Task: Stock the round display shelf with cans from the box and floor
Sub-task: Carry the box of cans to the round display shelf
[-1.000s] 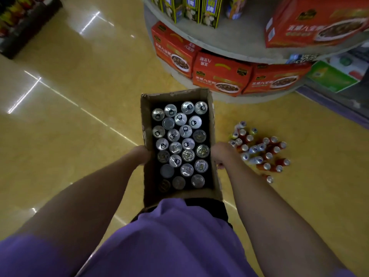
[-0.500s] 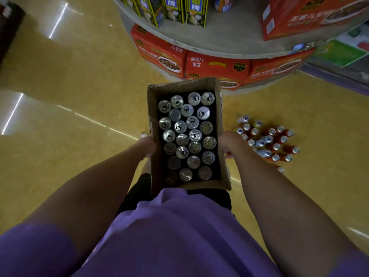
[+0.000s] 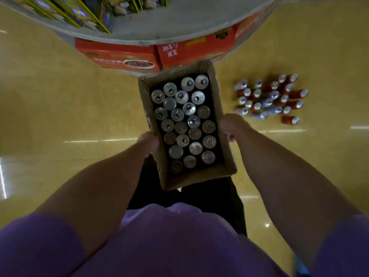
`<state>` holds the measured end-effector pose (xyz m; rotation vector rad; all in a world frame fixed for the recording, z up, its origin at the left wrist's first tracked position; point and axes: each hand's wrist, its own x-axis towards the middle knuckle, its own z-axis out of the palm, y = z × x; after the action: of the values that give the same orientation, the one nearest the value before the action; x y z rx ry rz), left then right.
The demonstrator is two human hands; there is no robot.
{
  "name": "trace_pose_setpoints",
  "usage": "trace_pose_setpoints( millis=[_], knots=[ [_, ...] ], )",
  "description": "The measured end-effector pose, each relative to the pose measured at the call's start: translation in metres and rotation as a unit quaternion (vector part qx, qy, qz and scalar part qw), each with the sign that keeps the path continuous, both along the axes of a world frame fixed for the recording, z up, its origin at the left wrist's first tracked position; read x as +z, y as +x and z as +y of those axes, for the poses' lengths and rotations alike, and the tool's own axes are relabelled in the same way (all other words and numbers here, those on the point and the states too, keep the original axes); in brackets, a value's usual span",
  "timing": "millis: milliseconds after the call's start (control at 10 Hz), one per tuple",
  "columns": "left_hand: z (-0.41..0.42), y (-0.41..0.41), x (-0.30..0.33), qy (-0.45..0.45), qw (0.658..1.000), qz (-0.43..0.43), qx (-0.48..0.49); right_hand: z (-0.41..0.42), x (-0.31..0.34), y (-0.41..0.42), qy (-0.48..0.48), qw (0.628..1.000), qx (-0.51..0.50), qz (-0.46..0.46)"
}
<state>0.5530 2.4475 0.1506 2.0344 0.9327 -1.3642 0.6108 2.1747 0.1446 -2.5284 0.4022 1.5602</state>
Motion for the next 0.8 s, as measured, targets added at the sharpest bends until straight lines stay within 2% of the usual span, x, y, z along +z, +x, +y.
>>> trace_pose_setpoints(
  millis=[200,300,400,500,600,700,800],
  knots=[
    [0.011,0.036,-0.083,0.034,0.993,0.017,-0.116,0.013,-0.074,-0.005,0.018,0.995,-0.051,0.079],
    [0.009,0.043,-0.135,0.059,0.982,0.061,-0.168,0.005,-0.134,-0.015,0.023,0.993,-0.080,0.085],
    [0.000,0.042,-0.191,0.051,0.977,0.056,-0.200,-0.008,-0.196,-0.022,0.019,0.991,-0.099,0.085],
    [-0.012,0.045,-0.240,0.056,0.969,0.090,-0.222,-0.020,-0.249,-0.023,0.017,0.992,-0.100,0.079],
    [-0.024,0.045,-0.287,0.047,0.974,0.081,-0.207,-0.032,-0.295,-0.017,0.017,0.991,-0.103,0.081],
    [-0.036,0.046,-0.332,0.051,0.970,0.095,-0.218,-0.043,-0.342,-0.014,0.016,0.995,-0.071,0.064],
    [-0.044,0.045,-0.380,0.059,0.977,0.068,-0.193,-0.050,-0.382,-0.009,0.011,0.998,-0.034,0.056]
  ],
)
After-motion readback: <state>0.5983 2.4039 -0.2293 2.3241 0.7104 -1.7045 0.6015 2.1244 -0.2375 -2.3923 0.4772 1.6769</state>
